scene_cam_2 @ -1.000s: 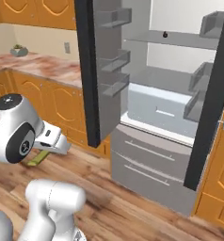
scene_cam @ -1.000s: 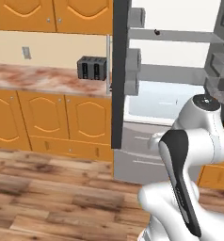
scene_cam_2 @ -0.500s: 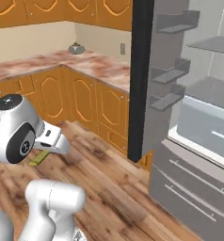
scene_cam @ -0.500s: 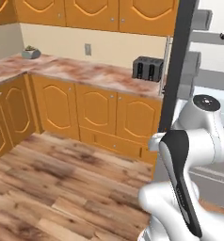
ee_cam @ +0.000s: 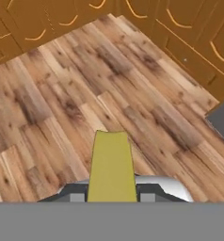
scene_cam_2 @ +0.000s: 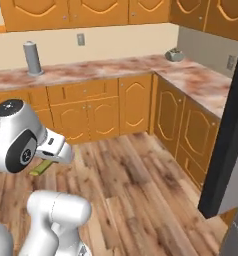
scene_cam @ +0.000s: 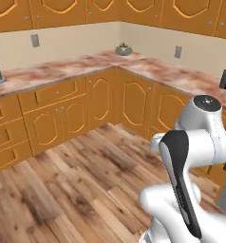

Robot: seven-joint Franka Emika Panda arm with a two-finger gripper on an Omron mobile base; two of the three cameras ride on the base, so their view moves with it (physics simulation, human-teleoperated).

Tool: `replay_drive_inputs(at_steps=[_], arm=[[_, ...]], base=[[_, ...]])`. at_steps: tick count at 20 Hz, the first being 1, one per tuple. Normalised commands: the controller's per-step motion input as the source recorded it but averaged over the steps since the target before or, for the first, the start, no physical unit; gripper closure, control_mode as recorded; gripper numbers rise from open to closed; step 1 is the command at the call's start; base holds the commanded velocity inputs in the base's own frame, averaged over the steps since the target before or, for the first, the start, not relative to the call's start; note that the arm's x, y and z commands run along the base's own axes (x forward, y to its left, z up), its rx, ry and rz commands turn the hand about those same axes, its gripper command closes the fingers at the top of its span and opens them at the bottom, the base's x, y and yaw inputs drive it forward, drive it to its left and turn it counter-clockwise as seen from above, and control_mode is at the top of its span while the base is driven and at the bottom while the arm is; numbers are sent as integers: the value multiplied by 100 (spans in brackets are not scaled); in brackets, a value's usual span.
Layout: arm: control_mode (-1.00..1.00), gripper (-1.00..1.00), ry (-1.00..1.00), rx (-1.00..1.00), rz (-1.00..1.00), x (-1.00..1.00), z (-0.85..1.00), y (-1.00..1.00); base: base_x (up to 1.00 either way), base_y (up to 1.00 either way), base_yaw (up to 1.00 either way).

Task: Retrieve the butter from the fridge and place it on a plate on the dining table. Then retrieve the butter knife by the fridge and place it near the plate.

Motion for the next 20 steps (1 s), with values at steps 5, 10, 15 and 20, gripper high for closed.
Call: replay_drive_inputs(at_steps=[5,10,15,20], arm=[[100,100,0,0,0,0,0,0],[100,100,0,0,0,0,0,0],[100,100,0,0,0,0,0,0],[100,100,0,0,0,0,0,0]], base=[[-5,2,89],[-23,4,85],[-20,0,86],[-14,-2,84]])
